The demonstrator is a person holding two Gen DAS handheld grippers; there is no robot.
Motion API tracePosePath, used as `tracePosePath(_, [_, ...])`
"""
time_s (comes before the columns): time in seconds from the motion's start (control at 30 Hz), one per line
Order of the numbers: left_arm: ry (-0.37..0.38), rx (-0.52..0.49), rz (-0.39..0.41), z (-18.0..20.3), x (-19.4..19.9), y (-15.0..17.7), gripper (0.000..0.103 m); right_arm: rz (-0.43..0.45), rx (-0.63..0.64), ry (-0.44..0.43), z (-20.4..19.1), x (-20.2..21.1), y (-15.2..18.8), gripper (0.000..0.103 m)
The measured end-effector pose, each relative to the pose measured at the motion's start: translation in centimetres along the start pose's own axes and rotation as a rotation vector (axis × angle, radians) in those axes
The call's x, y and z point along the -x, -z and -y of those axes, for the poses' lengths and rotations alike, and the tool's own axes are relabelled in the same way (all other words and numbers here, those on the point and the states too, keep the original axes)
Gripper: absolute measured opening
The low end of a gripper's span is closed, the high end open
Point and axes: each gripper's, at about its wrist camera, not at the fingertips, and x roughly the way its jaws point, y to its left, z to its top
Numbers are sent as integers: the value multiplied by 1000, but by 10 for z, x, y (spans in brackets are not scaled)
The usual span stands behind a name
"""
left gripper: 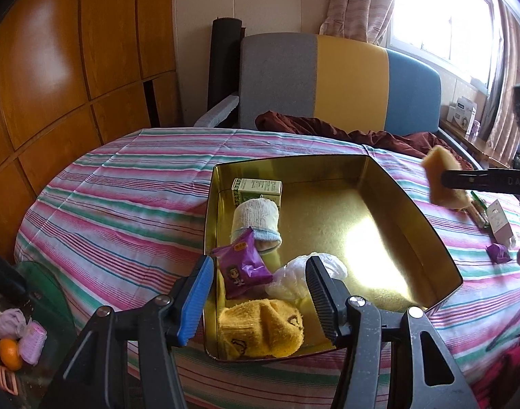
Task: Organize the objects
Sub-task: 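Carry the yellow sponge with the right gripper into the gold tin and release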
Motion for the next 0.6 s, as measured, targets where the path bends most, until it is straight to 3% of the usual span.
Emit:
tracePosePath(0.23, [5,37,5,-11,-1,2,57,-132,14,-91,-48,-65,-2,55])
tracePosePath(0.6, [-3,101,-10,-29,-9,5,57,-274,47,-114,-87,-133,16,59])
